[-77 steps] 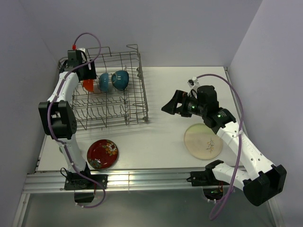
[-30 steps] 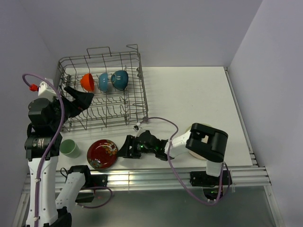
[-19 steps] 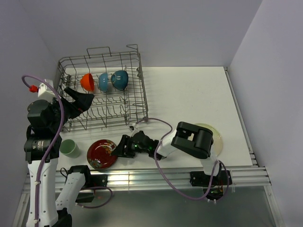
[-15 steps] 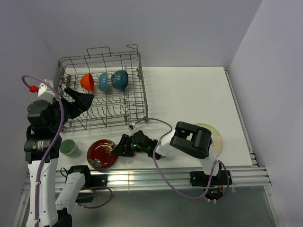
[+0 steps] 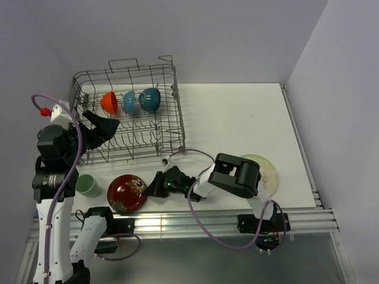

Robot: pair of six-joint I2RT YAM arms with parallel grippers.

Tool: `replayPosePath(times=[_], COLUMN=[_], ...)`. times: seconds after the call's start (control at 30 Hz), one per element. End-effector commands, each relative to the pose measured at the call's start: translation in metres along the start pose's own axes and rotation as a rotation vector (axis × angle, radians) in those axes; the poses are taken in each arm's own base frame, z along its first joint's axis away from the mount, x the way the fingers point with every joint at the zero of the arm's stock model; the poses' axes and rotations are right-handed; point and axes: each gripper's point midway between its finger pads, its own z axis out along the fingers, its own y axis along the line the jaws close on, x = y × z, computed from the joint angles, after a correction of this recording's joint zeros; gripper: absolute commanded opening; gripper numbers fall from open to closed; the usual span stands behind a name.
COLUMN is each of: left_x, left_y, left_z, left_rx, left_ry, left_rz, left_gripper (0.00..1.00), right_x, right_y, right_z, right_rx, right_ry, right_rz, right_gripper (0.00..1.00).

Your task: Load the mixed dishes into the dish rack

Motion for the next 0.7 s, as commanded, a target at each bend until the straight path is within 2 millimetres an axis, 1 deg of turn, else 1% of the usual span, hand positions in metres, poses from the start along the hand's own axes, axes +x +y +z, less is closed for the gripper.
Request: replayPosePath(times=[0.0, 0.03, 0.07, 0.1, 0.13, 0.17, 0.2, 0.23, 0.27, 0.3, 0.33, 0.37, 0.4, 0.43, 0.47, 0.5, 0.53, 0.57, 0.6, 0.63, 0.67], left_x=[-0.003, -0.003, -0.004, -0.004, -0.005, -0.006, -0.006, -0.006, -0.006, -0.005, -0.003, -0.001, 0.001, 0.005, 0.008, 0.011, 0.017, 0.02, 0.024, 0.026, 0.037], left_y=[-0.008, -0.008, -0.009, -0.009, -0.009, -0.011, -0.011, -0.012, -0.012, -0.012, -0.013, -0.013, -0.012, -0.013, -0.011, -0.01, -0.009, -0.009, -0.01, -0.012, -0.015], left_z=[-0.004, -0.004, -0.004, -0.004, -0.004, -0.004, -0.004, -0.003, -0.002, 0.0, 0.0, 0.003, 0.004, 0.005, 0.007, 0.008, 0.01, 0.01, 0.011, 0.013, 0.013], left_rx=[0.037, 0.037, 0.038, 0.038, 0.039, 0.041, 0.044, 0.048, 0.049, 0.053, 0.063, 0.067, 0.07, 0.08, 0.079, 0.082, 0.093, 0.103, 0.116, 0.139, 0.185], left_ry=[-0.013, -0.013, -0.012, -0.012, -0.011, -0.012, -0.008, -0.009, -0.002, 0.002, 0.017, 0.03, 0.042, 0.062, 0.078, 0.089, 0.113, 0.126, 0.141, 0.152, 0.199], left_rz=[0.017, 0.02, 0.021, 0.024, 0.029, 0.031, 0.032, 0.039, 0.039, 0.042, 0.048, 0.05, 0.052, 0.06, 0.061, 0.063, 0.068, 0.07, 0.072, 0.08, 0.077], left_gripper=[0.96, 0.96, 0.96, 0.96, 0.96, 0.96, 0.95, 0.96, 0.95, 0.95, 0.95, 0.95, 0.94, 0.93, 0.93, 0.93, 0.93, 0.93, 0.93, 0.93, 0.93], right_x=[0.001, -0.001, 0.0, 0.001, -0.004, -0.003, -0.002, -0.006, -0.005, -0.003, -0.012, -0.009, -0.008, -0.009, -0.008, -0.011, -0.007, -0.007, -0.016, -0.018, -0.019], right_y=[0.004, 0.011, 0.003, 0.005, 0.015, 0.008, 0.011, 0.022, 0.015, 0.016, 0.027, 0.017, 0.016, 0.03, 0.019, 0.034, 0.034, 0.027, 0.045, 0.049, 0.047], right_z=[-0.007, -0.012, -0.019, -0.023, -0.031, -0.039, -0.045, -0.053, -0.059, -0.064, -0.073, -0.08, -0.085, -0.094, -0.101, -0.112, -0.119, -0.126, -0.14, -0.147, -0.155], right_rx=[-0.03, -0.043, -0.026, -0.031, -0.051, -0.037, -0.04, -0.064, -0.042, -0.038, -0.052, -0.017, -0.007, -0.035, 0.007, -0.022, -0.013, 0.026, -0.007, -0.008, 0.018], right_ry=[-0.014, -0.024, -0.029, -0.037, -0.066, -0.072, -0.08, -0.101, -0.099, -0.099, -0.142, -0.137, -0.14, -0.15, -0.16, -0.178, -0.18, -0.186, -0.23, -0.242, -0.243], right_rz=[0.003, -0.004, -0.005, -0.014, -0.023, -0.029, -0.045, -0.054, -0.062, -0.08, -0.089, -0.101, -0.126, -0.138, -0.15, -0.172, -0.189, -0.203, -0.21, -0.214, -0.237], right_gripper=[0.0, 0.0, 0.0, 0.0, 0.0, 0.0, 0.0, 0.0, 0.0, 0.0, 0.0, 0.0, 0.0, 0.0, 0.0, 0.0, 0.0, 0.0, 0.0, 0.0, 0.0])
